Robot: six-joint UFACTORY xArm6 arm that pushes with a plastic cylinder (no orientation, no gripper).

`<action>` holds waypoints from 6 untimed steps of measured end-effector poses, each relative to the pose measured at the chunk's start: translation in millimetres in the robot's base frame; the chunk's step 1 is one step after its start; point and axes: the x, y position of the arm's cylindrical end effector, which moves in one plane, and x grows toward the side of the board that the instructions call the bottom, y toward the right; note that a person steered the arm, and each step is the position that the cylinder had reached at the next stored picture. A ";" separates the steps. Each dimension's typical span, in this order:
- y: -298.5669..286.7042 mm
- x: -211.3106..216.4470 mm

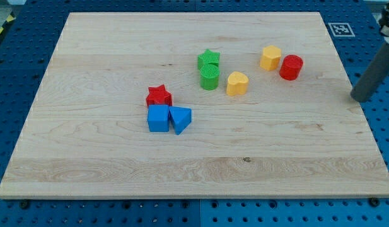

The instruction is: Move the yellow hexagon parallel to the red circle

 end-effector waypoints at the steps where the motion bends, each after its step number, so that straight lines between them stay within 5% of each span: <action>1: 18.8 0.0; 2: 38.6 -14.4; 4: 3.2 -115.8; 6: -3.6 -115.8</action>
